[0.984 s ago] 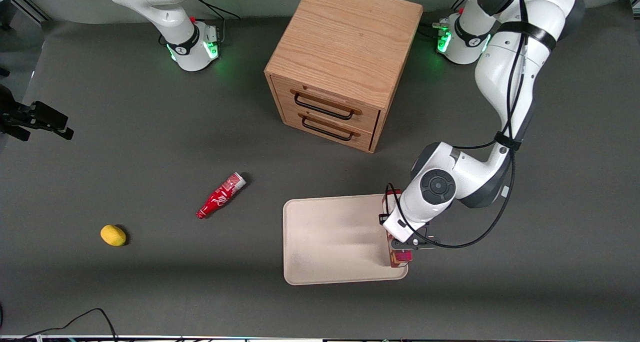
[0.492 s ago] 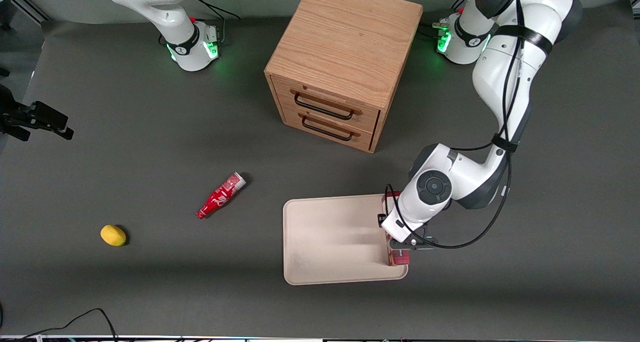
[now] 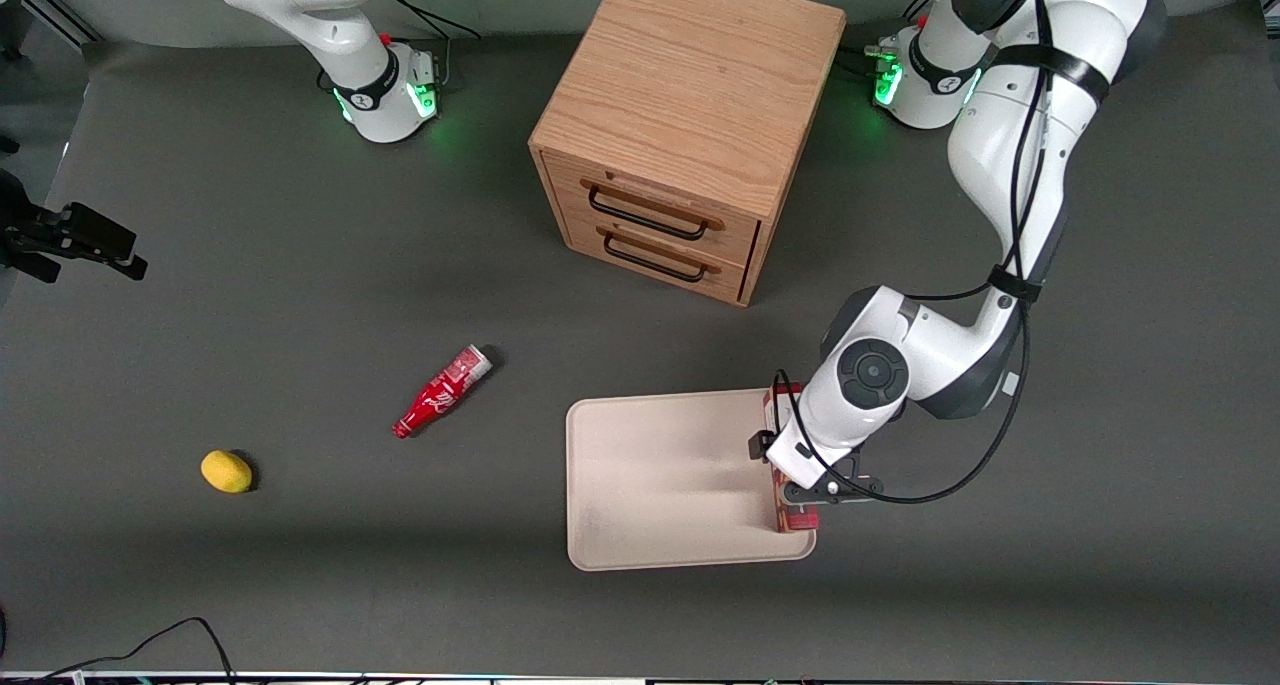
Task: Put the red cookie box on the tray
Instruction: 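Carry the box over the white tray and lower it onto the tray, then open the left gripper and raise it away from the box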
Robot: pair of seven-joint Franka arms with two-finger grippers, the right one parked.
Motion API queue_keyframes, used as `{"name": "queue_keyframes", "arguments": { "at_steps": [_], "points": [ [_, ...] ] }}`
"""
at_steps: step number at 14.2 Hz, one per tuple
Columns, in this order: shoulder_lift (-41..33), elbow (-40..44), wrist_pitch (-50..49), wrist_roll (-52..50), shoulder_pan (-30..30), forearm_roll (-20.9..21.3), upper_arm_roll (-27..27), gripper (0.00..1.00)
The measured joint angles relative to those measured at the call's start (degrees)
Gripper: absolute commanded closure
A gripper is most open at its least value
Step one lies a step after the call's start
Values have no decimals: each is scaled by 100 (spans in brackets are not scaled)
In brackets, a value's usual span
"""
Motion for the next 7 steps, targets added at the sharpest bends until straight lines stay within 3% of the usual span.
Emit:
{"name": "queue_keyframes", "arguments": {
  "at_steps": [7],
  "points": [
    [-1585, 136, -2311, 6, 187, -77, 5, 0]
  ]
}}
